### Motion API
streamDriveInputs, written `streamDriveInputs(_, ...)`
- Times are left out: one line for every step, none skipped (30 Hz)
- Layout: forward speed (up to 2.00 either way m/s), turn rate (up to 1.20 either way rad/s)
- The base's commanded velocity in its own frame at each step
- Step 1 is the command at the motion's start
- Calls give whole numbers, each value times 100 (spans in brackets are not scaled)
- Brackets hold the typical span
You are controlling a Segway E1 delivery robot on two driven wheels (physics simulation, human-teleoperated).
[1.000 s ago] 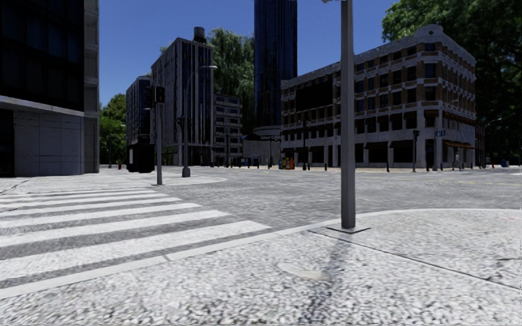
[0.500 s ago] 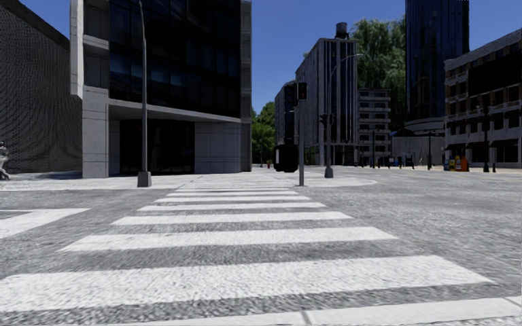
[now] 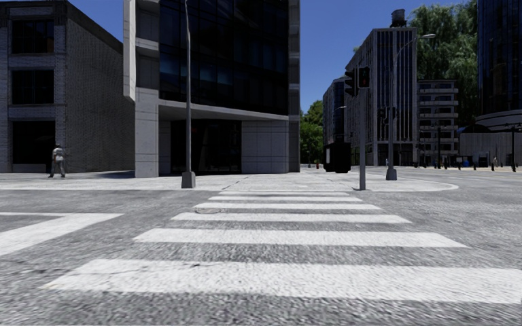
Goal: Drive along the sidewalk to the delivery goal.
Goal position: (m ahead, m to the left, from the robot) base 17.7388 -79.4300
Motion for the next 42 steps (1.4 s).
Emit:
streamDriveInputs(200,0)
streamDriveInputs(200,-53)
streamDriveInputs(200,-53)
streamDriveInputs(200,-85)
streamDriveInputs(200,-101)
streamDriveInputs(200,-108)
streamDriveInputs(200,-109)
streamDriveInputs(200,-109)
streamDriveInputs(200,-62)
streamDriveInputs(200,0)
streamDriveInputs(200,0)
streamDriveInputs(200,0)
streamDriveInputs(200,0)
streamDriveInputs(200,0)
streamDriveInputs(200,0)
streamDriveInputs(200,0)
streamDriveInputs(200,0)
streamDriveInputs(200,0)
streamDriveInputs(200,0)
streamDriveInputs(200,0)
streamDriveInputs(200,0)
streamDriveInputs(200,0)
streamDriveInputs(200,0)
streamDriveInputs(200,0)
streamDriveInputs(200,0)
streamDriveInputs(200,0)
streamDriveInputs(200,0)
streamDriveInputs(200,0)
streamDriveInputs(200,0)
streamDriveInputs(200,0)
streamDriveInputs(200,0)
streamDriveInputs(200,0)
streamDriveInputs(200,0)
streamDriveInputs(200,0)
streamDriveInputs(200,0)
streamDriveInputs(200,0)
streamDriveInputs(200,0)
streamDriveInputs(200,0)
streamDriveInputs(200,0)
streamDriveInputs(200,0)
streamDriveInputs(200,0)
streamDriveInputs(200,0)
